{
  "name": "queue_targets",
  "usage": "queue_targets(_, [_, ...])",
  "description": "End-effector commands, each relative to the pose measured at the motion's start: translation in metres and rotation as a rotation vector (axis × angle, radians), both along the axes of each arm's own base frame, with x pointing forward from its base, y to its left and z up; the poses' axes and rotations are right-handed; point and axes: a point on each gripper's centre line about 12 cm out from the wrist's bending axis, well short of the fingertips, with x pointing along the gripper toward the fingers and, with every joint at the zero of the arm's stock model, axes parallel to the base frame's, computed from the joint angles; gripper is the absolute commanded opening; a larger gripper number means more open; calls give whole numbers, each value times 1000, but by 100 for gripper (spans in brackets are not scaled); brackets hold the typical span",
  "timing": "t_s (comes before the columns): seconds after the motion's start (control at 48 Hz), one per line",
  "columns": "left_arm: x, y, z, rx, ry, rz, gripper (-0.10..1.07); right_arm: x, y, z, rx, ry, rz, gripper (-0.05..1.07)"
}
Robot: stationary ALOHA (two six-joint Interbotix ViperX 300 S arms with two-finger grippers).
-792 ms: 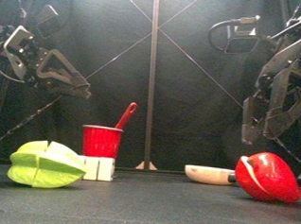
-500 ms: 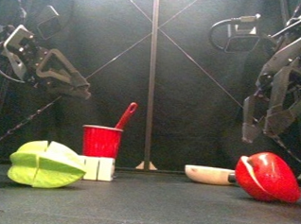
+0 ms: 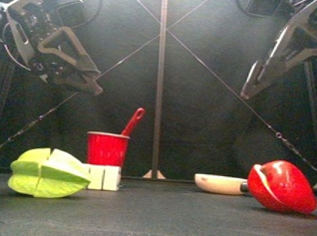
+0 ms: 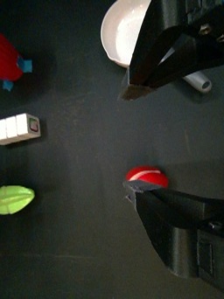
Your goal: Grab starfruit
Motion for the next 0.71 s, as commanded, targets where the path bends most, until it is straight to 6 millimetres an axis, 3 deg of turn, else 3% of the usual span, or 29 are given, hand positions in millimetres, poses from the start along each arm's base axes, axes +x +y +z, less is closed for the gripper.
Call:
queue_targets(0.0, [8,-8,11,-31,14,-39,80,-12,-1,16,19,-67,12,101])
queue_targets(0.125, [12,-18,15,-72,77,-97,80,-27,-3,19,48,-116,35,101])
queue_targets(0.292, [13,-24,14,-115,179,-158,79,-41,8,6,106,-152,131,101])
queue_targets(0.688, [18,-14,-7,-158,348,-166,78,-45,14,-5,148,-139,160,101])
